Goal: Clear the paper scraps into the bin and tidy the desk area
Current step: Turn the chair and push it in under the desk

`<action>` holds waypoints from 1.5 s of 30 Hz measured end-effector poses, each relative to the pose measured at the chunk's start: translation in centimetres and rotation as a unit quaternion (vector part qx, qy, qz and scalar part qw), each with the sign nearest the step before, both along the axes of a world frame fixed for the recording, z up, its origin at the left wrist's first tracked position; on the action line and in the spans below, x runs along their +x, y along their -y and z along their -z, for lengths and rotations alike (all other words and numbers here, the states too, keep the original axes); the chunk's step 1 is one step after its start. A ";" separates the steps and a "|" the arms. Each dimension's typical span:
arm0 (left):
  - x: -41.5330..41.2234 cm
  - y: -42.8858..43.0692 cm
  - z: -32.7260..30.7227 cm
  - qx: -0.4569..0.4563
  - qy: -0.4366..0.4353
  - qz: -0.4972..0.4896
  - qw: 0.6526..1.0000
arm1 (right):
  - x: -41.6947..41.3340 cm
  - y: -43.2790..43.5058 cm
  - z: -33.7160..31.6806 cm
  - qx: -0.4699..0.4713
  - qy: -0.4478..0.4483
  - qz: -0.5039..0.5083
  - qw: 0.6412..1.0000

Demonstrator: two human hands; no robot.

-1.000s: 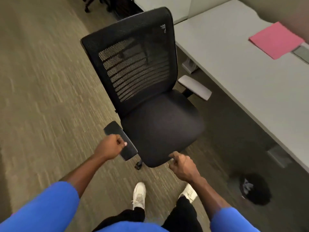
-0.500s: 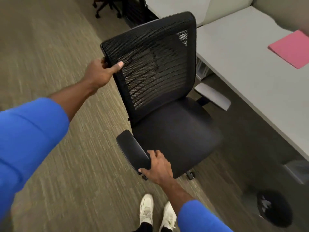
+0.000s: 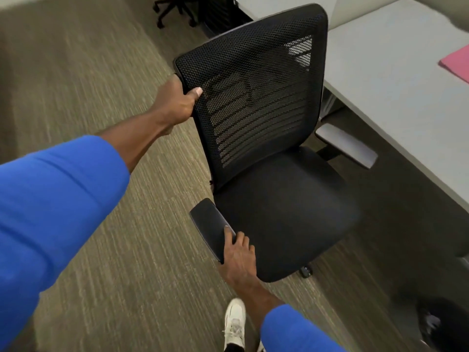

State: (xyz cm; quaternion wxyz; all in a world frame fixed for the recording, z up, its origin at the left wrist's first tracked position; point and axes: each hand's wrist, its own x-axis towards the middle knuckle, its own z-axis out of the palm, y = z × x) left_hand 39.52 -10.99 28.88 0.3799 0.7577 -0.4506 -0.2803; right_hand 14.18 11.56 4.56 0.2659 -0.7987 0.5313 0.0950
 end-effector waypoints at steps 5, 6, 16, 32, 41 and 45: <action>-0.4 -1.3 -0.1 -0.001 -0.060 0.044 0.997 | -2.0 -0.7 -0.2 0.010 -0.009 0.017 1.000; -0.6 -1.8 -0.1 -0.002 -0.066 0.053 0.996 | -2.6 -0.9 -0.2 0.008 -0.013 0.016 1.000; -5.1 -7.0 0.0 0.000 -0.177 0.123 0.977 | -11.9 -2.3 -1.7 0.017 -0.050 0.013 0.999; -21.7 -14.6 3.4 0.091 -0.197 0.168 0.962 | -30.4 -6.8 -3.9 -0.039 -0.155 0.173 0.972; -32.7 -20.3 3.4 0.079 -0.064 0.214 0.971 | -31.3 -3.5 -9.9 0.009 0.079 0.310 0.947; -33.9 -21.3 3.6 0.134 -0.056 0.358 0.922 | -30.3 -2.7 -12.3 -0.035 0.157 0.325 0.932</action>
